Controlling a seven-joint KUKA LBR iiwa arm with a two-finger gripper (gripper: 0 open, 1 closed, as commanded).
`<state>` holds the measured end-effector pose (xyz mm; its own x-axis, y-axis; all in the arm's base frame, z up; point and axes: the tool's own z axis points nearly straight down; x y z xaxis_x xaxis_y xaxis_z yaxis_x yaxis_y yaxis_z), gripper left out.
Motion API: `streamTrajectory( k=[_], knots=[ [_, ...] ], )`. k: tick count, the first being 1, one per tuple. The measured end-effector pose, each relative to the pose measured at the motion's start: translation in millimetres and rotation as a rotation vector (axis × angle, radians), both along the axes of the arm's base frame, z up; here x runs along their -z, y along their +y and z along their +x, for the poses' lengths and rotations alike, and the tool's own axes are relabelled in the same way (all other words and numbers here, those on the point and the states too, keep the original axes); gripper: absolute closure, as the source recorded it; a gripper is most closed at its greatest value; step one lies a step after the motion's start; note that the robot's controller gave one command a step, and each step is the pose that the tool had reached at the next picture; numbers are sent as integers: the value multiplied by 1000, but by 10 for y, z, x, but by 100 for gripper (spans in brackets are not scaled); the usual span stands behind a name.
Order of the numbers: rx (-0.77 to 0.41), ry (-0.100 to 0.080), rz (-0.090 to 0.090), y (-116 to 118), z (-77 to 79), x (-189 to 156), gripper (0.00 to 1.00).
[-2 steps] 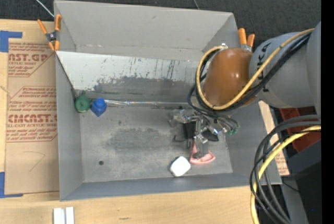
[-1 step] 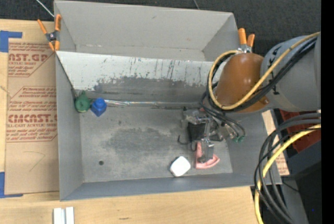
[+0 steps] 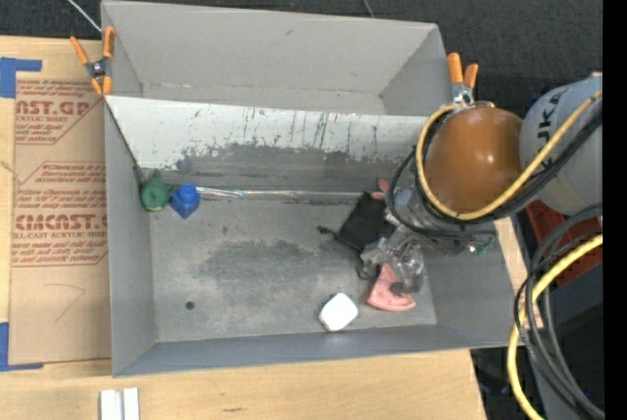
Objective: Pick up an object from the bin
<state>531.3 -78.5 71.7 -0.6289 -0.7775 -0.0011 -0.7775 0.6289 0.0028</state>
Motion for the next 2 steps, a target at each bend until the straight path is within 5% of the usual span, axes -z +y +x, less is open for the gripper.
streamTrajectory(
  k=[1,2],
  knots=[
    [0,0,0,1,0,0,100],
    [-12,5,2,-70,9,-903,100]
  ],
)
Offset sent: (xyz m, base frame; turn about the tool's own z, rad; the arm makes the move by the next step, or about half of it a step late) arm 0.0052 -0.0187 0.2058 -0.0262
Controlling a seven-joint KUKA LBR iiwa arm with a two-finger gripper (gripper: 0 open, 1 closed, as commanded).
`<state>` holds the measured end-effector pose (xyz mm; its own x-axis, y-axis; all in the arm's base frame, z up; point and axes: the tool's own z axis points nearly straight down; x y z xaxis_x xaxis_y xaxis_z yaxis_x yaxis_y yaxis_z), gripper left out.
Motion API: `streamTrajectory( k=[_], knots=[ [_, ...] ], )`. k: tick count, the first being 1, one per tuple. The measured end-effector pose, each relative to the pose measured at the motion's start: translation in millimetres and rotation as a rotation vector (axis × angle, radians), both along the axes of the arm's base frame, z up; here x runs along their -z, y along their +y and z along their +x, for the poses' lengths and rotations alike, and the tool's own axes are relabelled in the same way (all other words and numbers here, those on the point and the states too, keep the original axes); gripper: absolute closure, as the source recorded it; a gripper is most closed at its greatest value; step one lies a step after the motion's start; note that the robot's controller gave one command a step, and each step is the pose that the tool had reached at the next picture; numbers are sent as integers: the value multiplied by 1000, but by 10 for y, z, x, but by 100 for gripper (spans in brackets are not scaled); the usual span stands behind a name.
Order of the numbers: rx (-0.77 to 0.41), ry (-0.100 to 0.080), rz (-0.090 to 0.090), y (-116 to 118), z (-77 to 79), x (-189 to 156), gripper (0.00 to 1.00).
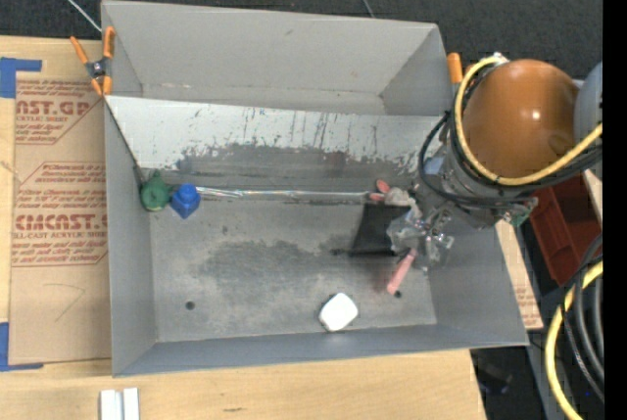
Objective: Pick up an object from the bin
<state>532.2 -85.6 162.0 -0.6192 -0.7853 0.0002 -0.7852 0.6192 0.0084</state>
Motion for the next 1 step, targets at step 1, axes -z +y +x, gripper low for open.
streamTrajectory(
  k=[1],
  knots=[
    [4,-8,0,49,109,-370,100]
  ],
)
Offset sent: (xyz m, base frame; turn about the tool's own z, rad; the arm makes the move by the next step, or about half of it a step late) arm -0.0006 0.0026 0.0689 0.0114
